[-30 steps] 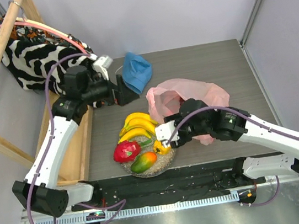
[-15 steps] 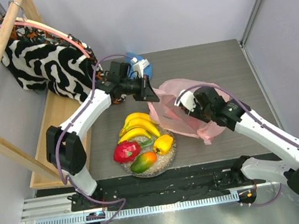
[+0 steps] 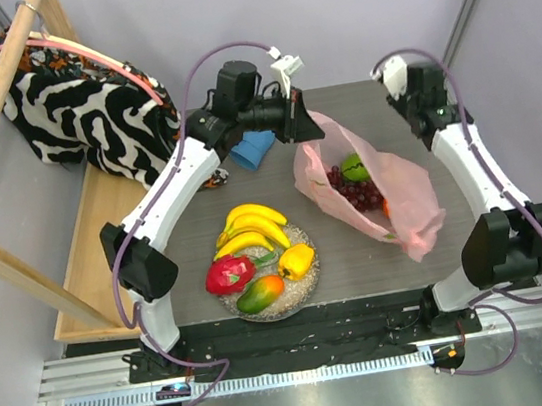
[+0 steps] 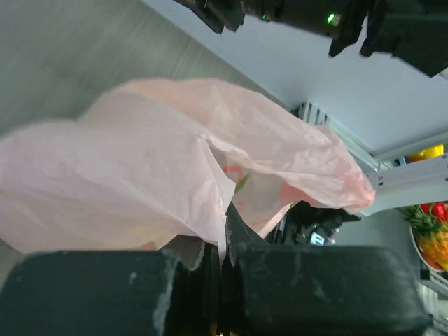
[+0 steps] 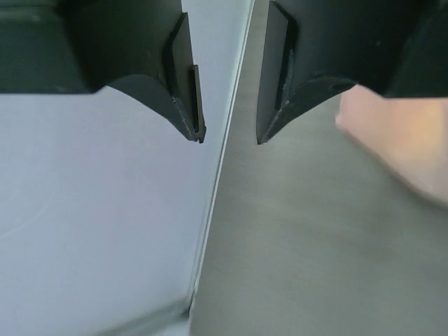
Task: Take the fake fruits out of the plastic bag
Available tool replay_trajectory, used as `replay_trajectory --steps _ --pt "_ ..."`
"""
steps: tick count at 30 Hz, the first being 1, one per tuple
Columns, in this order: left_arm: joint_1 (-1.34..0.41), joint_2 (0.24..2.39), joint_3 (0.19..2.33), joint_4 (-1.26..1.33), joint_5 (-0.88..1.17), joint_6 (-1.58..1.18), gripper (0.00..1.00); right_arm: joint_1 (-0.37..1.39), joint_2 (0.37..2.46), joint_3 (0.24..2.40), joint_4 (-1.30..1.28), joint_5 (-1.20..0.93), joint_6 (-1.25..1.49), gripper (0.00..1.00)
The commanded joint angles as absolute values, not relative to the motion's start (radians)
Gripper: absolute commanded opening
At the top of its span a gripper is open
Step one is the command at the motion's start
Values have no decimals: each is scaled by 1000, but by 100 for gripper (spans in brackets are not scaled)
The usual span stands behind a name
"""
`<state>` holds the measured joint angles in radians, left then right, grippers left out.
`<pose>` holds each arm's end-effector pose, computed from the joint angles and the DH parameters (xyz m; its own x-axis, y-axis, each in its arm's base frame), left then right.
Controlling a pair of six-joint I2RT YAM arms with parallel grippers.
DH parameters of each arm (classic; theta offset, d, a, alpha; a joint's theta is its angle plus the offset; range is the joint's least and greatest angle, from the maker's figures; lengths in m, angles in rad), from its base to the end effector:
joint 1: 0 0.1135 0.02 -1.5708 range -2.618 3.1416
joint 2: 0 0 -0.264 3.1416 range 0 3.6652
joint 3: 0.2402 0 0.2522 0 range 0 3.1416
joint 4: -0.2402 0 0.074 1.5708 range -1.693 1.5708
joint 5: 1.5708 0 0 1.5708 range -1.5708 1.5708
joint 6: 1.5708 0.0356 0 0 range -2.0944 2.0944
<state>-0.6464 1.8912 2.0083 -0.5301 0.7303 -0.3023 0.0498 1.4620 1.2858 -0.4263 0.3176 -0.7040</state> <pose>0.3301 -0.2789 0.4119 -0.5847 0.1633 -0.7947 0.7986 0.2883 -0.5283 0.3320 0.0054 0.3310 -0.5672 -0.6439 -0.5135 -0.2065 0.7147 -0.6682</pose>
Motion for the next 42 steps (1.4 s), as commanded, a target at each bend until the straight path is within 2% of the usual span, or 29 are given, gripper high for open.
replay_trajectory --steps 1,3,5,6,10,15,20,28,35,38,42 --pt "-635 1898 2089 -508 709 -276 0 51 1424 1616 -473 16 -599 44" --pt "-637 1887 2066 -505 709 -279 0 57 1381 1675 -629 -200 -559 45" --pt "-637 1876 2042 -505 703 -282 0 90 1320 1654 -722 -395 -532 47" --pt "-637 1864 2008 -505 701 -285 0 154 1301 1600 -806 -419 -531 47" --pt "-638 1836 1944 -509 699 -293 0 312 1189 1401 -945 -408 -557 40" --pt "-638 1815 1910 -515 684 -285 0 353 1118 1241 -960 -325 -558 37" --pt "-638 1821 1914 -514 675 -282 0 354 1146 1204 -963 -294 -617 35" --pt "-640 1830 1928 -514 663 -287 0 364 1183 1177 -898 -413 -543 37" --pt "-640 1815 1930 -503 655 -317 0 373 1278 1042 -576 -362 -252 38" --pt "-640 1809 1936 -503 655 -316 0 370 1315 1017 -487 -159 -126 37" --pt "-640 1801 1956 -526 646 -267 0 249 1376 1095 -472 84 -193 35"
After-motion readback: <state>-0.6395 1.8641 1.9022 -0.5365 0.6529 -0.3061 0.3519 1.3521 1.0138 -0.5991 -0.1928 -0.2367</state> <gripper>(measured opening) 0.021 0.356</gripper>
